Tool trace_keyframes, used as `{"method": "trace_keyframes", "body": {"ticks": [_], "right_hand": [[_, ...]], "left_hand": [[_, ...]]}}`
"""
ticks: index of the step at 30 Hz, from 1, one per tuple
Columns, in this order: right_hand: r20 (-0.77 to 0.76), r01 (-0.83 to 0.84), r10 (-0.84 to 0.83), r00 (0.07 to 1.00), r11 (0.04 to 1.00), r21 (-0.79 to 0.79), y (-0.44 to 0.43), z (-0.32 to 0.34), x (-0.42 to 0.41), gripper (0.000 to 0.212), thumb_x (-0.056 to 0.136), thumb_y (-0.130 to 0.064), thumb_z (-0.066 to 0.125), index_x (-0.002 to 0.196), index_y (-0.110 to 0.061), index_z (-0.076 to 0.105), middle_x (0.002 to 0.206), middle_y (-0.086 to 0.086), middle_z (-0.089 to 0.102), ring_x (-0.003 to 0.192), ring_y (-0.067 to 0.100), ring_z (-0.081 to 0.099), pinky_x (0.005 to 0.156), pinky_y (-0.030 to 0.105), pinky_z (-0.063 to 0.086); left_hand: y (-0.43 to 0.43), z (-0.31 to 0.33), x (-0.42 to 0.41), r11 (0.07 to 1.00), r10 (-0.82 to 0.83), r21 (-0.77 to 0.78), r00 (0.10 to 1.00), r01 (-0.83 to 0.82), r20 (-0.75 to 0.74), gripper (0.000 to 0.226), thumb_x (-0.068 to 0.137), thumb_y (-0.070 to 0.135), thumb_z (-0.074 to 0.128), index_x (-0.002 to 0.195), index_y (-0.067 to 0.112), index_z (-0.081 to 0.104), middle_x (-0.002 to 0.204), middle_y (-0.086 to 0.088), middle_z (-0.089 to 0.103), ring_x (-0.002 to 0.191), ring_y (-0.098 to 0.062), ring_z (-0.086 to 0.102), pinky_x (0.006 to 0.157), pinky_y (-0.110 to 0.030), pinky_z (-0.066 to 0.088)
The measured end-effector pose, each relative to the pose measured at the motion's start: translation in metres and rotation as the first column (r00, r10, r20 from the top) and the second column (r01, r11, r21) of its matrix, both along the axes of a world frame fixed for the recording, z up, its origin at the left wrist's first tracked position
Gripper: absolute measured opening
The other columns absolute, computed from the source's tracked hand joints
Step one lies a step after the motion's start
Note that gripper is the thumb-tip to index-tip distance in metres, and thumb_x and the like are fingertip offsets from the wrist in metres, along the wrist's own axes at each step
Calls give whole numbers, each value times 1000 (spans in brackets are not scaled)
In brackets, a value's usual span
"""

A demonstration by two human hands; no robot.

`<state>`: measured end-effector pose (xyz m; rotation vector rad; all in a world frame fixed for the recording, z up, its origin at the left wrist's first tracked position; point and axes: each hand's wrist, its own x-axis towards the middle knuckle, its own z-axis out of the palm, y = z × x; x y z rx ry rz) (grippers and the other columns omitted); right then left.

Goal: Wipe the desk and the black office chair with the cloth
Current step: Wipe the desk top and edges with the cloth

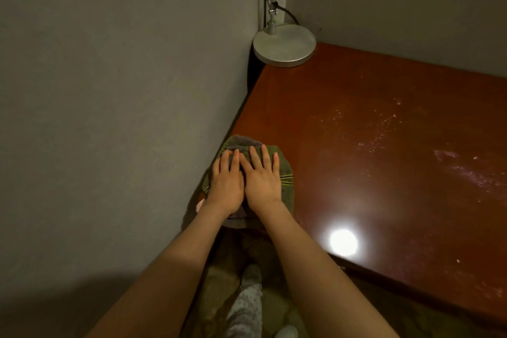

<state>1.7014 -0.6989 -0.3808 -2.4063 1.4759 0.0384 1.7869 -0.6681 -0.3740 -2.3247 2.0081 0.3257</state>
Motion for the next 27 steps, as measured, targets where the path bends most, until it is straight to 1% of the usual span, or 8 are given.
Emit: {"method": "trace_keyframes", "body": {"ticks": [5,10,14,16,18,20,23,27], "right_hand": [[91,-8,12,996,999,-48,20,-10,-3,49,103,-30,28,151,-27,17,160,2,4,146,24,-11,113,44,-16],[146,3,11,989,995,-96,27,-16,-6,48,102,-33,29,149,-27,24,159,1,12,146,24,-4,112,41,-17],[136,32,-13,991,990,-135,25,-17,-3,60,93,-43,7,148,-28,28,157,1,18,146,24,2,108,38,-21],[133,23,-4,991,989,-144,24,-17,-2,72,85,-46,-2,148,-28,27,157,1,18,146,23,2,107,36,-22],[133,23,-3,991,989,-144,26,-16,-2,74,83,-47,-5,148,-29,27,158,1,17,146,23,2,108,37,-21],[146,29,-8,989,989,-142,27,-16,-1,70,87,-45,-1,147,-27,29,157,2,19,146,24,3,109,38,-19],[165,30,-4,986,987,-157,28,-16,-2,66,89,-43,4,146,-25,34,156,4,23,146,26,8,110,39,-16],[156,18,4,988,990,-142,27,-18,-4,55,96,-39,16,146,-24,34,155,5,25,146,27,9,109,40,-17]], "left_hand": [[20,-2,1,999,40,-33,999,-41,-26,51,103,20,18,149,5,2,158,-10,4,145,-22,0,117,-34,0],[30,-12,4,985,136,-80,971,-155,-199,53,102,25,26,150,11,8,156,-14,2,143,-28,8,116,-34,7],[29,-15,4,982,134,-110,975,-155,-180,55,102,28,26,151,13,6,157,-13,-10,144,-28,2,117,-37,5],[29,-14,2,974,142,-157,981,-161,-129,53,100,27,32,149,12,20,157,-16,4,141,-32,19,114,-41,19],[30,-15,2,959,162,-220,983,-177,-86,49,94,27,39,139,10,43,149,-20,31,128,-35,43,102,-45,39],[30,-15,3,971,123,-195,988,-138,-90,51,92,29,35,137,6,46,147,-20,36,128,-35,44,102,-45,39],[26,-18,4,981,-1,-195,1000,1,1,59,90,25,18,132,-3,48,140,-21,46,134,-33,40,109,-44,32],[22,-20,3,985,-48,-157,992,66,117,52,86,18,27,116,-7,61,122,-22,61,120,-34,55,96,-48,46]]}}
